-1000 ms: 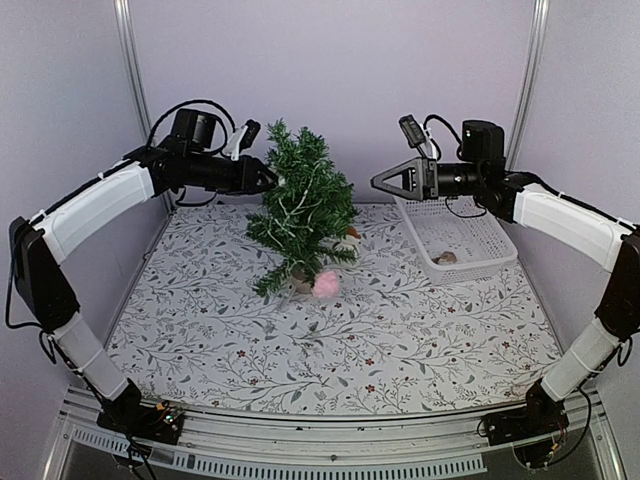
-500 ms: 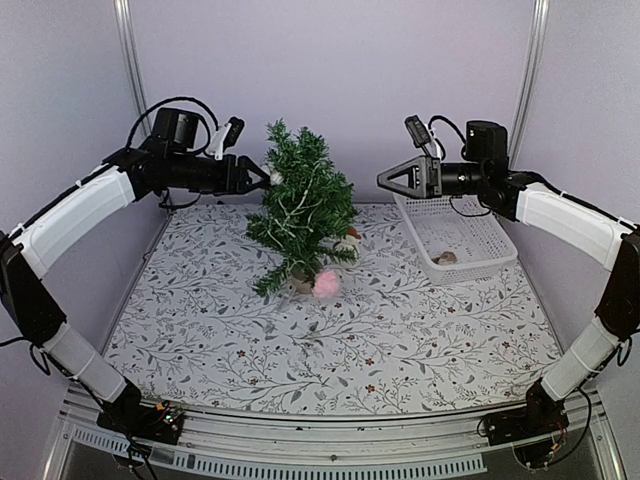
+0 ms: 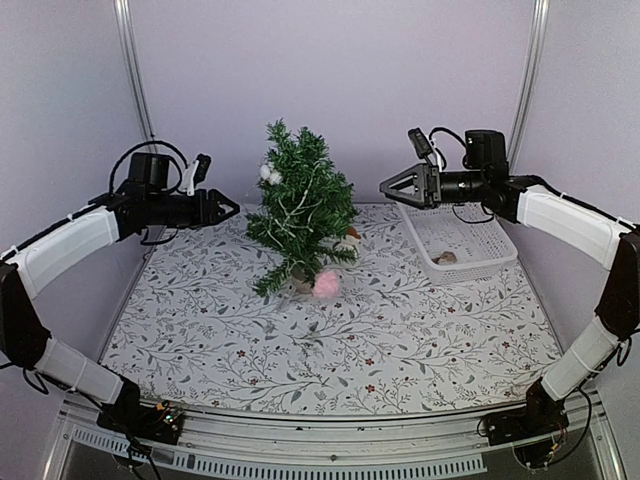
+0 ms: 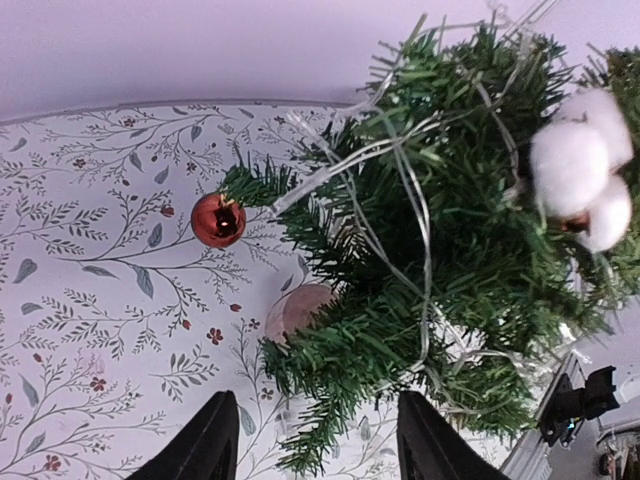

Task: Decorate the small christmas tree

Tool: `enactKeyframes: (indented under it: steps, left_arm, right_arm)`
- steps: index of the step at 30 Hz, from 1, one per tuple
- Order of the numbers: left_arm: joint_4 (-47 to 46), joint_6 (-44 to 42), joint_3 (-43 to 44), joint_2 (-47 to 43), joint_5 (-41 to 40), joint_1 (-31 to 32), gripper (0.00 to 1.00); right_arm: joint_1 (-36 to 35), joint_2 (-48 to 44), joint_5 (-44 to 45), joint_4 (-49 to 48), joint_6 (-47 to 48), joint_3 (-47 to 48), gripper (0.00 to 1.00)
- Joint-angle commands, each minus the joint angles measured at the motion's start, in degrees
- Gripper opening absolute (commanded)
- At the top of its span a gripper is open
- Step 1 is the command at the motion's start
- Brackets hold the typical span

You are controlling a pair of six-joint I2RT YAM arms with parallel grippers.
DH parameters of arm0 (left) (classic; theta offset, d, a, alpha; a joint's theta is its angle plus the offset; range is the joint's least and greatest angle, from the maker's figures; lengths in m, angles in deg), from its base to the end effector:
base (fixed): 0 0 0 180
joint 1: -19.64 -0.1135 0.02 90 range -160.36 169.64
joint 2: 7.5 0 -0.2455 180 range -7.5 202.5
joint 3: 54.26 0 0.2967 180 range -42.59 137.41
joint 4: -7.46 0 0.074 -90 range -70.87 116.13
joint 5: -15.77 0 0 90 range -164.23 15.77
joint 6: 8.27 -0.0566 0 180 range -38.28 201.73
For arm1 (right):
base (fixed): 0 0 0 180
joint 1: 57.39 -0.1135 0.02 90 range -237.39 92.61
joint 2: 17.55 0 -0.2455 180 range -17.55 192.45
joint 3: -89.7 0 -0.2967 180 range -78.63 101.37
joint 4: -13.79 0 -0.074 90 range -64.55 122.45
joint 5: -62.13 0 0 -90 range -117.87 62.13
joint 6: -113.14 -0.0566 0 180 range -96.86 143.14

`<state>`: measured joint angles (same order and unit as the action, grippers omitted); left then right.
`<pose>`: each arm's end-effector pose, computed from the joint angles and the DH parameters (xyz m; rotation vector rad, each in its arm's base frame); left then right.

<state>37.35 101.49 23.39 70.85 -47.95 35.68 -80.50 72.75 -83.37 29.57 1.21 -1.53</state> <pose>0.3530 -0.1276 0.2868 0.2155 2.1494 -0.8511 0.3672 0.2074 0.3195 -0.7370 1.8471 1.4240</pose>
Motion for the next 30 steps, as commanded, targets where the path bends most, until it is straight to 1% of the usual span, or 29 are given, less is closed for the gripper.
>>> enactKeyframes:
  steps: [1,5,7,9,12,16,19,21,25,30]
  left_arm:
    - [-9.92,1.04,-2.76,2.06,1.69,-0.14,0.54]
    - [-15.80,2.16,-3.70,4.62,1.29,-0.06,0.53]
    - [-17.18,2.08,-3.90,6.27,0.80,-0.04,0.53]
    - [-19.79,1.68,-3.85,7.97,0.97,-0.09,0.50]
    - [-20.86,1.19,-3.84,9.55,3.27,0.25,0.44]
    - [-19.08,-0.64,-5.92,7.78,3.66,1.63,0.35]
    - [-18.90,0.27,-8.98,4.82,3.86,2.13,0.28]
    - [-18.58,0.78,-10.55,2.94,3.79,2.61,0.25]
    - [-18.47,1.91,-12.53,0.65,4.25,4.14,0.24]
    - [-18.39,2.40,-12.96,0.16,4.82,5.89,0.23]
  right_arm:
    - [0.22,0.68,2.74,4.53,1.79,-2.63,0.91]
    - [0.61,1.29,6.31,7.03,3.47,-3.04,0.90]
    - [1.15,1.94,6.45,7.30,3.18,-2.90,0.89]
    - [1.69,2.51,6.50,7.31,2.43,-2.91,0.88]
    - [2.35,2.77,7.08,7.86,2.06,-2.92,0.88]
    - [3.95,2.70,9.12,9.64,2.54,-2.92,0.87]
    - [5.81,2.77,10.83,10.86,2.98,-2.88,0.87]
    - [7.49,2.92,12.64,11.88,3.65,-2.42,0.86]
    - [11.02,4.37,17.36,15.67,5.01,-0.11,0.85]
    - [14.70,9.82,25.62,22.52,8.78,5.77,0.80]
